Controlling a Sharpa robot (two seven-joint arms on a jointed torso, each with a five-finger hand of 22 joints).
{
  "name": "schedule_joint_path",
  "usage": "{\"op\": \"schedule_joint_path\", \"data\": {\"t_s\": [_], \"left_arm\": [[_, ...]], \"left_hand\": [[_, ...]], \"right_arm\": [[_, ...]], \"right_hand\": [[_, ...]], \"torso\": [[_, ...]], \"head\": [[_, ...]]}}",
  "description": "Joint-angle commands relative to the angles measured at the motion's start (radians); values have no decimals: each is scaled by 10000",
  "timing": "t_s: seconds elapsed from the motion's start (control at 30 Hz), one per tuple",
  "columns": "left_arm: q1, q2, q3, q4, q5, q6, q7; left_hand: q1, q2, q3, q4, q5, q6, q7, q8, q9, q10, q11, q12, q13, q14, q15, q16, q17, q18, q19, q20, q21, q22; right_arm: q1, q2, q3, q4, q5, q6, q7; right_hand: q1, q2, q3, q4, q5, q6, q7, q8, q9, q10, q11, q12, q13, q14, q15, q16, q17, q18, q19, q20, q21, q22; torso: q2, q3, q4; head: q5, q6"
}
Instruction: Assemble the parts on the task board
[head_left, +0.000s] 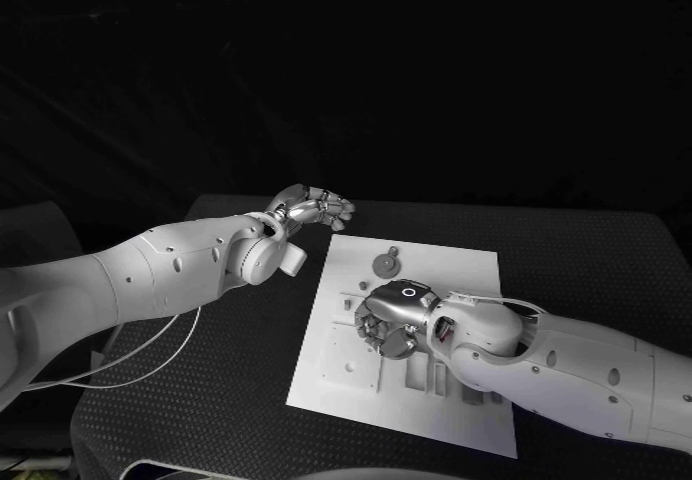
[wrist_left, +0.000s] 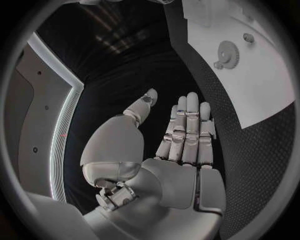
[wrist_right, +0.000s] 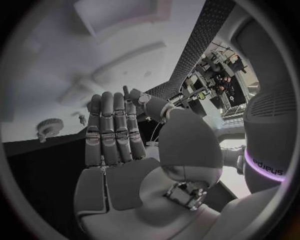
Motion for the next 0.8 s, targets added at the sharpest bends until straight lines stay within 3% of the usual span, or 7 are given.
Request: {"op": "schedule_joint_path", "data": {"t_s": [0.03, 0.37, 0.63, 0.8], "left_arm": [[9, 12, 5, 27, 104, 3, 158], [9, 11, 5, 29, 104, 40, 142], [8, 20, 5, 20, 105, 71, 116], [8, 11, 5, 25, 105, 98, 92]], "left_hand": [[14, 51, 47, 21, 33, 8, -30, 4, 9, -71, -9, 32, 17, 73, 8, -44, 13, 21, 27, 16, -42, 3], [13, 54, 53, 29, 34, 7, -30, 3, 8, -76, -7, 30, 17, 74, 11, -58, 21, 18, 27, 19, -51, 4], [10, 54, 55, 36, 34, 1, -29, 0, 6, -83, -4, 27, 17, 75, 13, -71, 29, 15, 26, 21, -59, 6], [7, 57, 57, 42, 34, -3, -27, -2, 5, -86, -2, 26, 17, 76, 14, -79, 34, 14, 26, 22, -64, 7]], "right_arm": [[-32, -14, -26, -13, -347, 130, 53], [-65, 26, -61, -62, -385, 215, 56], [-107, 45, -149, -52, -339, 303, 84], [-111, 29, -176, -47, -319, 389, 86]], "right_hand": [[-22, 70, -20, -68, 51, 37, 45, -52, 15, 52, 5, -39, 17, 72, -21, -56, 18, 62, 72, -3, 27, 15], [-29, 74, -23, -80, 52, 39, 45, -61, 27, 51, 5, -44, 39, 79, -21, -75, 36, 62, 74, -2, 23, 17], [-40, 84, -26, -89, 55, 40, 46, -70, 38, 49, 6, -50, 58, 84, -21, -93, 54, 62, 74, 0, 19, 18], [-45, 89, -29, -95, 56, 39, 47, -75, 44, 46, 6, -54, 69, 86, -21, -104, 63, 62, 73, 0, 16, 18]], "torso": [[-2, 9, -10], [-2, 21, -15], [-3, 10, -19], [-1, 2, -7]], "head": [[36, -24], [71, -46], [106, -109], [61, -129]]}}
